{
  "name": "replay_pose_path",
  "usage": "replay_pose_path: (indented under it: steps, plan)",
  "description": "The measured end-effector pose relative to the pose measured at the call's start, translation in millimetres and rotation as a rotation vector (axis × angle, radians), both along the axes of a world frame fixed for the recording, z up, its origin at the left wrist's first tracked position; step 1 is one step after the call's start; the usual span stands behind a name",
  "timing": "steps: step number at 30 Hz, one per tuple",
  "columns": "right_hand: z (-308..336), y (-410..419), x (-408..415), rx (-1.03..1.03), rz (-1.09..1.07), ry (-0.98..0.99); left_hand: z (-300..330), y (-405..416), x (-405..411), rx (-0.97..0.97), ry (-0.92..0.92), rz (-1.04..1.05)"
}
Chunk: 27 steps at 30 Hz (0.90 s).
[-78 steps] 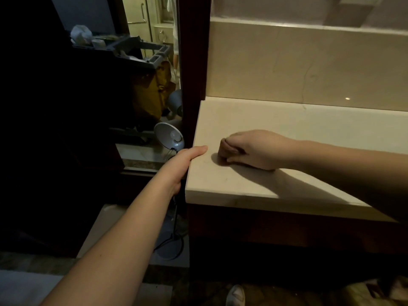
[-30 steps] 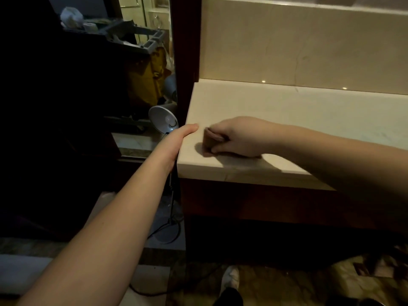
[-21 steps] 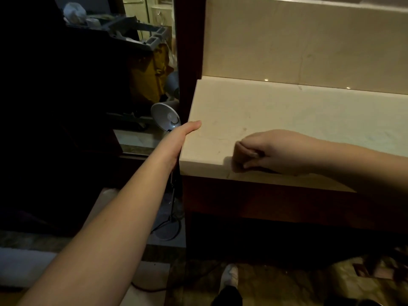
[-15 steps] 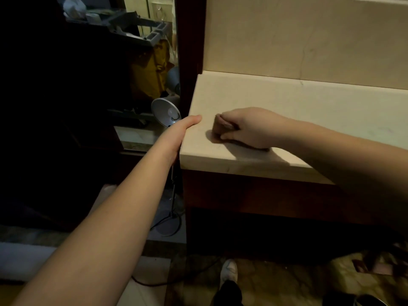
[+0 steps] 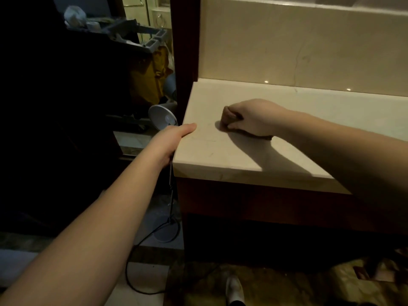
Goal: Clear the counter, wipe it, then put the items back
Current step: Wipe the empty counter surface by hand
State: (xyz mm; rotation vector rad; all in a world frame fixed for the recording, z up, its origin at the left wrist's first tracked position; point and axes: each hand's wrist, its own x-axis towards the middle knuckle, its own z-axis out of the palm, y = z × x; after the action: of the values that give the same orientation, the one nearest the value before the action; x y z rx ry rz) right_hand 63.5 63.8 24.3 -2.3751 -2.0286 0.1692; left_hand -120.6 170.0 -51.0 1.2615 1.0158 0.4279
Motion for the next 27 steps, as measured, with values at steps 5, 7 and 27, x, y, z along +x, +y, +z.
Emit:
replay_pose_path:
  steps: [5,7,27]
  plan:
    - [5.1,-29.2,-11.8,-0.066,0.118,0.022,13.6,0.8,1.5,0.311,0.29,0.028]
    - [2.2,-47.7,-16.3,-0.113,0.208,0.005,16.4,1.1,4.5,0.425,0.38,0.034]
    - [1.2,32.8,54.3,-0.045,0.1,-0.014,54.9,-16.9,42.6,0.905,0.939,-0.366]
